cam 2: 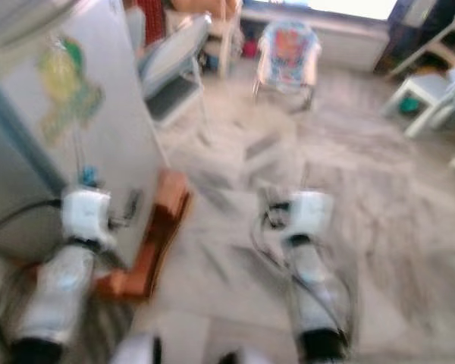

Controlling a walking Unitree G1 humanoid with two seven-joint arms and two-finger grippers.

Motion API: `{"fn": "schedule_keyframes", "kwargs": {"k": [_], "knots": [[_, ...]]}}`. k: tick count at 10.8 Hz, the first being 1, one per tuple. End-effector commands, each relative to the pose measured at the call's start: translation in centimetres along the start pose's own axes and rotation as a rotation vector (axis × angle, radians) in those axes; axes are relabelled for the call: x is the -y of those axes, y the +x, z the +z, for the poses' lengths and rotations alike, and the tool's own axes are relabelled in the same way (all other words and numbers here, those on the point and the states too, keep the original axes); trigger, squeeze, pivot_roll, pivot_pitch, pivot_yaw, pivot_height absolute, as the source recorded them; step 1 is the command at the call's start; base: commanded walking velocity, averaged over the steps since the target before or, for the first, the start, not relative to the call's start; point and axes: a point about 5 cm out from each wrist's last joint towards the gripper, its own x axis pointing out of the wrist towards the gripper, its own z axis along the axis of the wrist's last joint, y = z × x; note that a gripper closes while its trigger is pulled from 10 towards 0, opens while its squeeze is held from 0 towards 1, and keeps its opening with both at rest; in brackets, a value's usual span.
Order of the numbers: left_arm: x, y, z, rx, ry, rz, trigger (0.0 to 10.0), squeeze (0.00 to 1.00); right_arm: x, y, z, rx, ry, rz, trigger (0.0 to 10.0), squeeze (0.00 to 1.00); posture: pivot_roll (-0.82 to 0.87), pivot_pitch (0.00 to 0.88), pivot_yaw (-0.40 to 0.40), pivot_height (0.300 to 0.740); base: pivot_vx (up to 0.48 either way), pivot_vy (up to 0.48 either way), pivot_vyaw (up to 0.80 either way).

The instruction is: Restocking fridge

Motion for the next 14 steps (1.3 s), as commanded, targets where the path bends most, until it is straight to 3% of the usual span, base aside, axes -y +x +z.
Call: {"fn": "schedule_keyframes", "kwargs": {"k": [1,5,6,8,11,14], "knots": [[0.3,-0.1,-0.3,-0.020,-0.003,0.004,10.0,0.00,1.0,-0.3,-0.1,-0.009,-0.015,-0.030,10.0,0.00,0.13,0.084,-0.050,0.740,0.000,0.000,0.00],[-0.2,-1.7,-1.6,-0.069,-0.017,0.047,10.0,0.00,1.1,-0.6,-0.5,-0.029,-0.022,-0.024,10.0,0.00,0.14,0.092,-0.068,0.740,0.000,0.000,0.00],[-1.0,-1.8,-2.2,-0.096,-0.025,0.107,10.0,0.00,1.1,-0.7,-0.5,-0.029,-0.021,-0.023,10.0,0.00,0.13,0.098,-0.069,0.740,0.000,0.000,0.00],[-2.5,-0.8,-2.4,-0.109,-0.029,0.182,10.0,0.00,1.2,-1.1,-0.6,-0.039,-0.029,-0.017,10.0,0.00,0.12,0.105,-0.080,0.740,0.000,0.000,0.00],[-5.3,2.9,-1.3,-0.089,0.006,0.248,10.0,0.00,1.3,-2.5,-0.7,-0.060,-0.060,0.044,10.0,0.00,0.10,0.117,-0.099,0.740,0.000,0.000,0.00],[-7.0,4.0,-0.8,-0.082,0.019,0.305,10.0,0.00,2.4,-3.1,-0.9,-0.085,-0.067,0.019,10.0,0.00,0.07,0.121,-0.095,0.740,0.000,0.000,0.00]]}}
